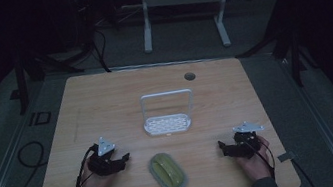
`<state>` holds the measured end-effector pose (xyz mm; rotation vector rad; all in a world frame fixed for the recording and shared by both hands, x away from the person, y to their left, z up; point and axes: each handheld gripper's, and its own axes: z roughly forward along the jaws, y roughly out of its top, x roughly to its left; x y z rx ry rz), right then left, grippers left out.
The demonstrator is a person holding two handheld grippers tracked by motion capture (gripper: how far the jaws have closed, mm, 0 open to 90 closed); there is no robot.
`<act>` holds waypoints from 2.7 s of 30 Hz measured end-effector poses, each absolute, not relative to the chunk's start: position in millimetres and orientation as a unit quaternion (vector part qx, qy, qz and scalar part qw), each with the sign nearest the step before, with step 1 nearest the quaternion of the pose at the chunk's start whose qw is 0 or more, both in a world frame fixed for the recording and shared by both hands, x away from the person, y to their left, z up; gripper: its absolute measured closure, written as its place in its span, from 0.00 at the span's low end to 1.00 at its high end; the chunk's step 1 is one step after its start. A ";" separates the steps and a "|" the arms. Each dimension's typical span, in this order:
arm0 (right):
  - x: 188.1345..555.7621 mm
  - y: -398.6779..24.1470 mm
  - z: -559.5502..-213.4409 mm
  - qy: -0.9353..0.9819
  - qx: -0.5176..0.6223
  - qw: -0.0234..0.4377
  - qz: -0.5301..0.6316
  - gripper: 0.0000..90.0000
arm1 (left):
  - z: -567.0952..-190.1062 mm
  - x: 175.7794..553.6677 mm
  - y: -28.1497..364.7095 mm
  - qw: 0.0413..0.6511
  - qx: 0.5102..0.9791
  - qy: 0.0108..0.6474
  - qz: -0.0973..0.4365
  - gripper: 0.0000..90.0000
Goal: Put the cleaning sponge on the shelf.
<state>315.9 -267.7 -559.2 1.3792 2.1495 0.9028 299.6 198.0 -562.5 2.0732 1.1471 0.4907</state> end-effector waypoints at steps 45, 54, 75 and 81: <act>245.5 -189.7 -501.9 0.815 0.382 0.190 0.393 0.45 | -559.0 296.2 194.1 0.353 0.815 0.425 0.176 0.57; 232.9 -163.4 -503.4 0.828 0.355 0.164 0.401 0.45 | -559.1 296.3 194.0 0.354 0.815 0.425 0.175 0.56; 227.6 -102.9 -513.0 0.858 0.305 0.125 0.395 0.38 | -559.5 296.7 194.2 0.355 0.814 0.424 0.176 0.55; 232.6 -106.1 -520.0 0.861 0.313 0.118 0.384 0.45 | -559.6 296.8 194.2 0.356 0.814 0.424 0.176 0.55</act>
